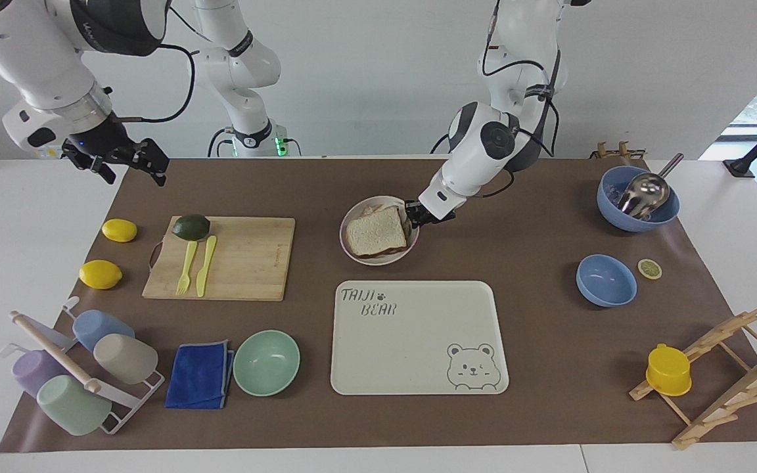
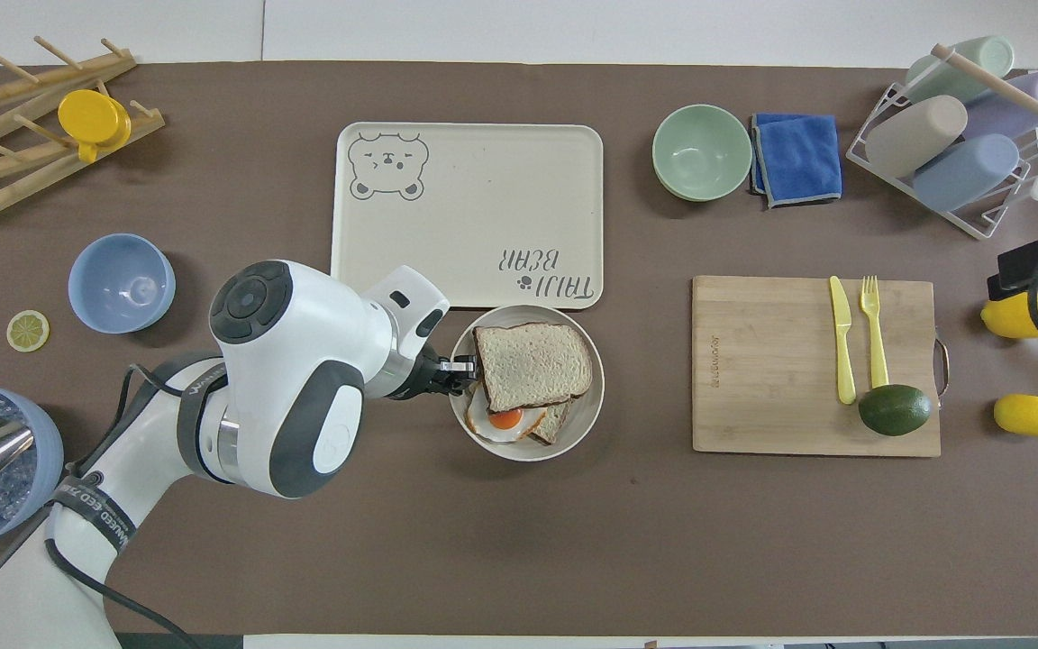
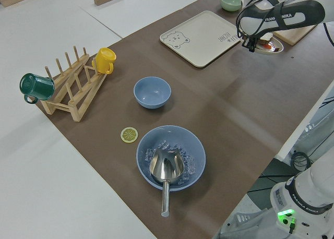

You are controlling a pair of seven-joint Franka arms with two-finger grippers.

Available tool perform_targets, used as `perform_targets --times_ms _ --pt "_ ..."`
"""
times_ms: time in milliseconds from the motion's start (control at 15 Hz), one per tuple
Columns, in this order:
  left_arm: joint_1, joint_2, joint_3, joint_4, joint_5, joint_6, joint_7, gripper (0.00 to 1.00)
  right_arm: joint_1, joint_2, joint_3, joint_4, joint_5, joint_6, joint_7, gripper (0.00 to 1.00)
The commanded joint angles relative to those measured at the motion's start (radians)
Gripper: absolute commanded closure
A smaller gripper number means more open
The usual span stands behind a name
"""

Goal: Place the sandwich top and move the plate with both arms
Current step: 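Lift the plate and carry it onto the bear-print tray with the left gripper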

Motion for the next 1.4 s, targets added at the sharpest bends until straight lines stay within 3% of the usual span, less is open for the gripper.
perform_targets --times_ms 0,467,667,1333 --pt "0.080 0.051 0.000 0.119 -0.032 -0.051 0.057 1.00 0.001 -0.008 -0.001 0.001 0.020 -0.010 0.007 0.00" --pt "0.176 0.356 0.009 0.498 -0.017 -0.089 0.078 1.00 0.001 -0.015 0.013 0.001 0.020 -0.024 0.001 0.00" --pt "0.183 0.459 0.011 0.585 -0.012 -0.069 0.078 1.00 0.002 -0.022 0.033 0.000 0.012 -0.024 0.000 0.00" --pt "0.209 0.474 0.009 0.553 0.040 0.037 0.095 1.00 0.001 -0.024 0.036 -0.002 0.007 -0.028 -0.001 0.00"
